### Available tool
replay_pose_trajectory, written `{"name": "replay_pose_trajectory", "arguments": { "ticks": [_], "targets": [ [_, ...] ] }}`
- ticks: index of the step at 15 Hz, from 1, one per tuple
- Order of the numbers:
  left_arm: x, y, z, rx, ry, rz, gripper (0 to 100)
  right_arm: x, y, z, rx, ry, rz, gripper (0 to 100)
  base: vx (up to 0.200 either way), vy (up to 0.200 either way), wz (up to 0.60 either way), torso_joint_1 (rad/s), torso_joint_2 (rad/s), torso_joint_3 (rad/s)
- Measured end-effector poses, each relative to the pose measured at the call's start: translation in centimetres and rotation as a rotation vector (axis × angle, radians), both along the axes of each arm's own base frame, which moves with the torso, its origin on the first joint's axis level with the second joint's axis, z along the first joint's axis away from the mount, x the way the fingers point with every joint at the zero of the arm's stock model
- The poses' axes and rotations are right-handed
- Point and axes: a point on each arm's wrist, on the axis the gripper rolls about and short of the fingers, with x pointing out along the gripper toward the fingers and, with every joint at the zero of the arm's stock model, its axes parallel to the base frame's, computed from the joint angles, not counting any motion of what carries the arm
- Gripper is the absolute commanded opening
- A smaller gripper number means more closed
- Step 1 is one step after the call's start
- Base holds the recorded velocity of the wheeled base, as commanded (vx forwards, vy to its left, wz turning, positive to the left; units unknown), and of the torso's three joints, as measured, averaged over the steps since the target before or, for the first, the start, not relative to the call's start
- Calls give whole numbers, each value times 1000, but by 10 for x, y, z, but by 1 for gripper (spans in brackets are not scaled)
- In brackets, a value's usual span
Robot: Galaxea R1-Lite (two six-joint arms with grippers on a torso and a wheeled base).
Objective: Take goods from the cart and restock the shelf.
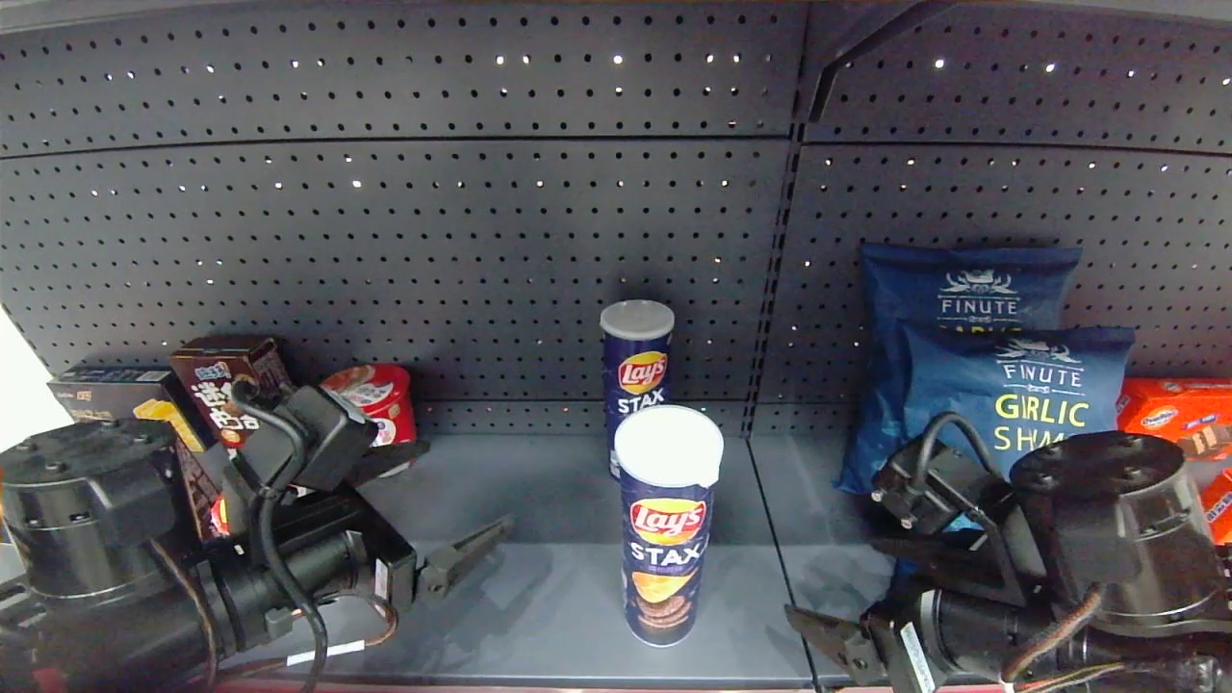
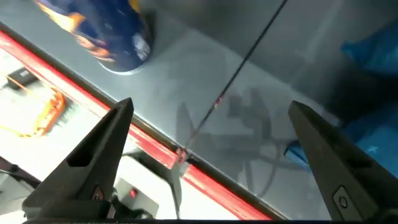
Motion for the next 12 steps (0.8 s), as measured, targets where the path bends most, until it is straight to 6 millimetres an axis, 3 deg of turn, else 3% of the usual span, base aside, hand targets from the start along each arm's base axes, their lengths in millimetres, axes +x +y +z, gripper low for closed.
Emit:
{"name": "replay_pose_trajectory", "arguments": {
  "ticks": [6,12],
  "targets": [
    [-5,1,-7,11,26,-3,100,33,25,1,-6,-3,-31,100,0,0,0,0,0,0],
    [-8,2,-9,16,36,-4,100,47,42,-10,-24,11,-26,100,0,0,0,0,0,0]
  ]
}}
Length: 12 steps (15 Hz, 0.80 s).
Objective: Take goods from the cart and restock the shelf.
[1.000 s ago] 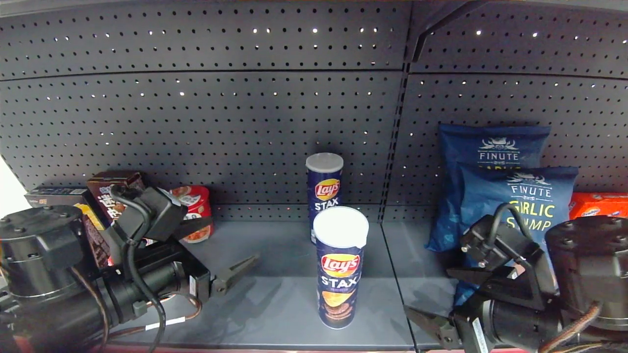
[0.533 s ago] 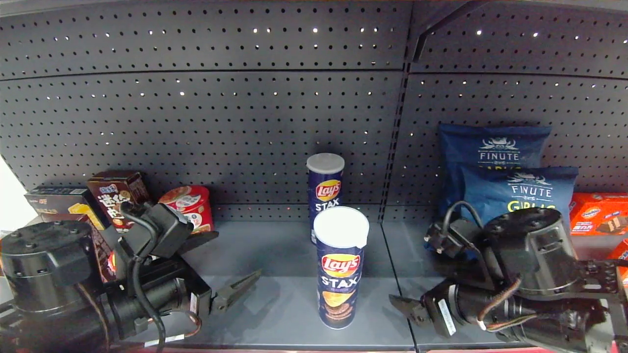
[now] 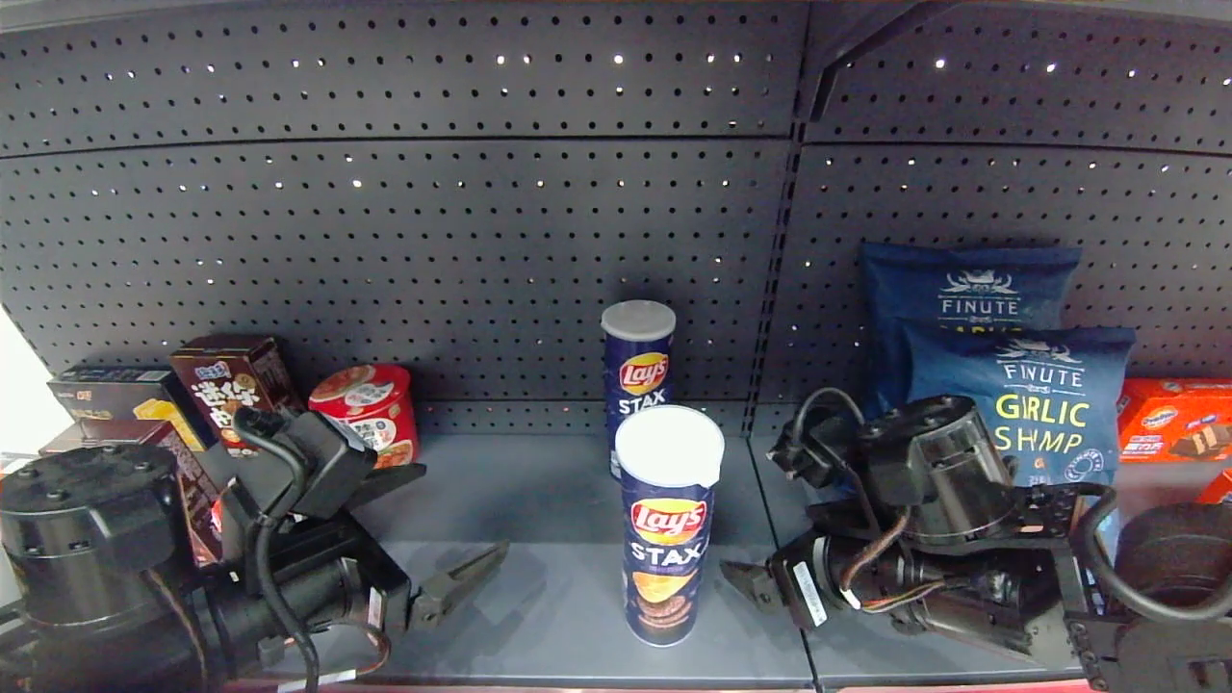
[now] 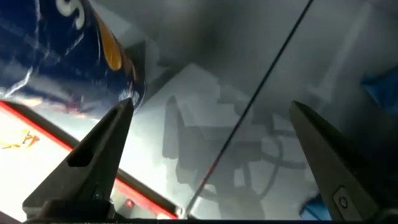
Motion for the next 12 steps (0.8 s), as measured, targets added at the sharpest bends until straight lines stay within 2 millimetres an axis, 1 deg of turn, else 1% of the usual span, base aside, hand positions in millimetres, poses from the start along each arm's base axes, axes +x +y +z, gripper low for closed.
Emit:
{"name": "replay_pose_trajectory", "arguments": {
  "ticks": [5,8,12],
  "targets": [
    [0,0,0,0,-1,0,100,10,14,-3,5,-3,9,100,0,0,0,0,0,0],
    [0,0,0,0,-2,0,100,11,21,-6,1,1,24,100,0,0,0,0,0,0],
    [0,0,1,-1,-2,1,100,10,21,-11,-9,13,26,100,0,0,0,0,0,0]
  ]
}}
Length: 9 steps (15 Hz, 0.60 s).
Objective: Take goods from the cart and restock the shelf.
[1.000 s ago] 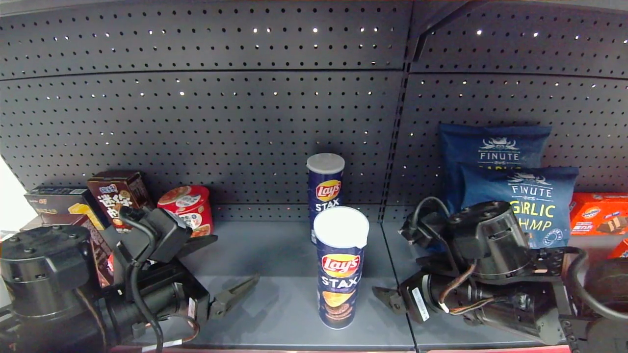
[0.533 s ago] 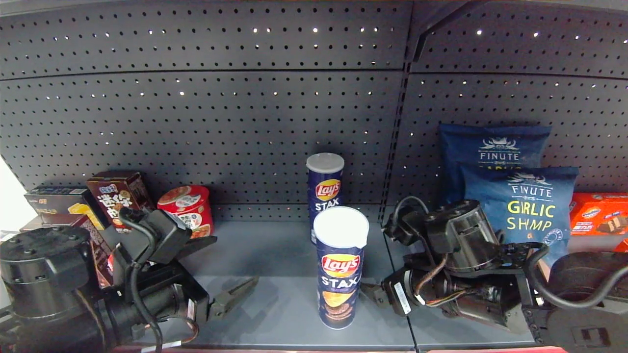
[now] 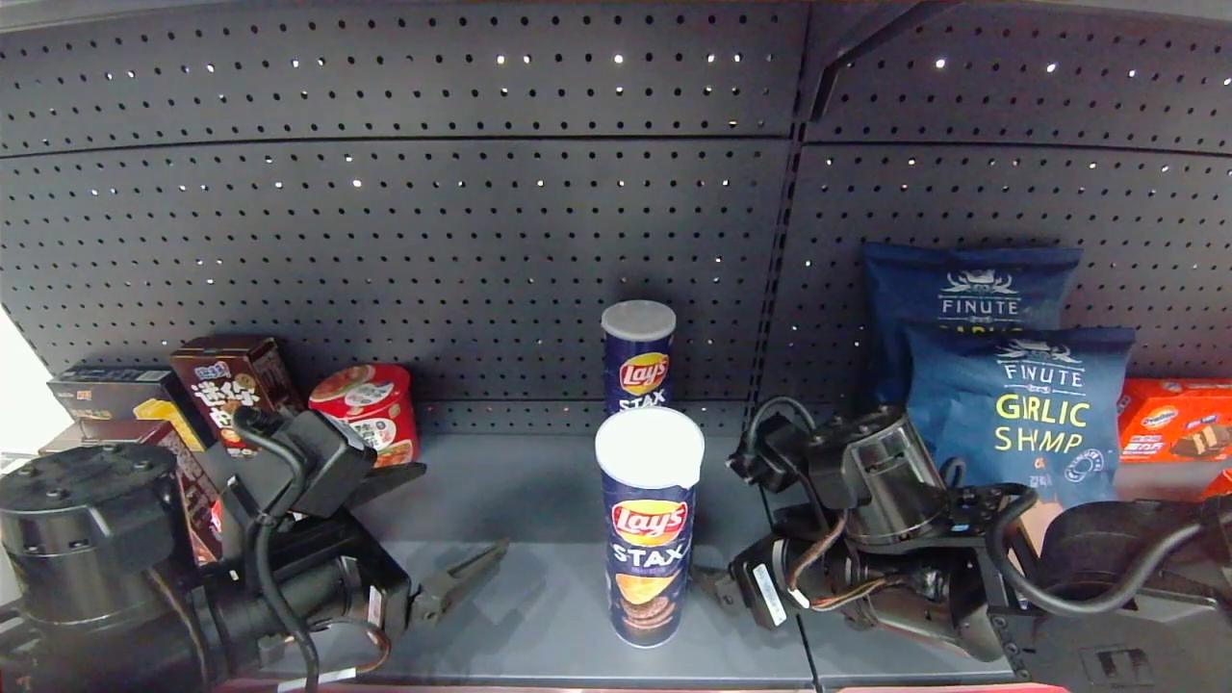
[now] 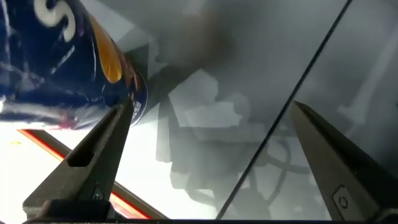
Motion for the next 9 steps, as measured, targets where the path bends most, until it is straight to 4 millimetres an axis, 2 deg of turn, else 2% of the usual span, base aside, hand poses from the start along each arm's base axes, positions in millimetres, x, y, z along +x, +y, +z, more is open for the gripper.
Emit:
{"name": "replay_pose_trajectory", "arguments": {
  "ticks": [9],
  "targets": [
    [-4,1,-4,9,18,-7,100,-20,-23,-3,-16,19,-2,100,0,0,0,0,0,0]
  ]
}}
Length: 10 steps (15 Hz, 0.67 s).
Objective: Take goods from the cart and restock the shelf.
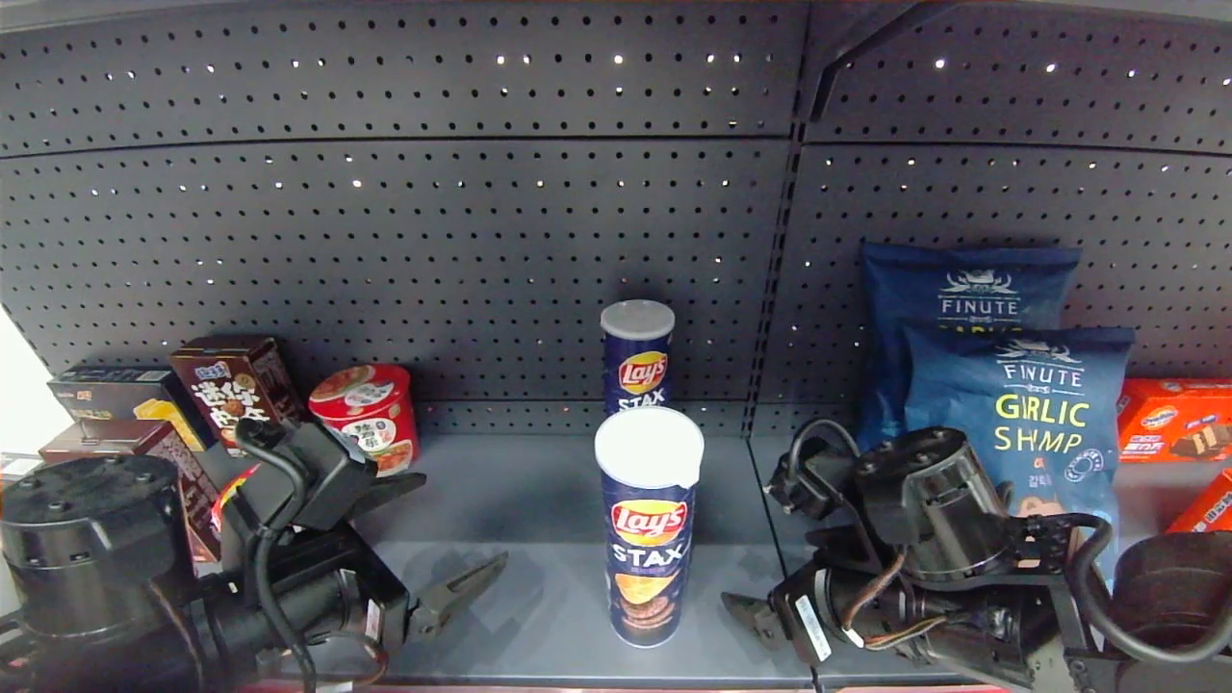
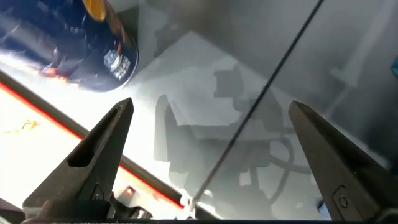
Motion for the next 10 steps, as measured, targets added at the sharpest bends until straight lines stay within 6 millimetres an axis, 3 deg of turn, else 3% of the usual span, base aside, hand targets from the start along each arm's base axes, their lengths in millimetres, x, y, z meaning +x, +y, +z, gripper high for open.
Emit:
{"name": "replay_pose_trajectory", "arguments": {
  "ticks": [10],
  "targets": [
    [0,-3,1,-2,-8,-15,100,4,5,3,21,-19,3,100,0,0,0,0,0,0]
  ]
}}
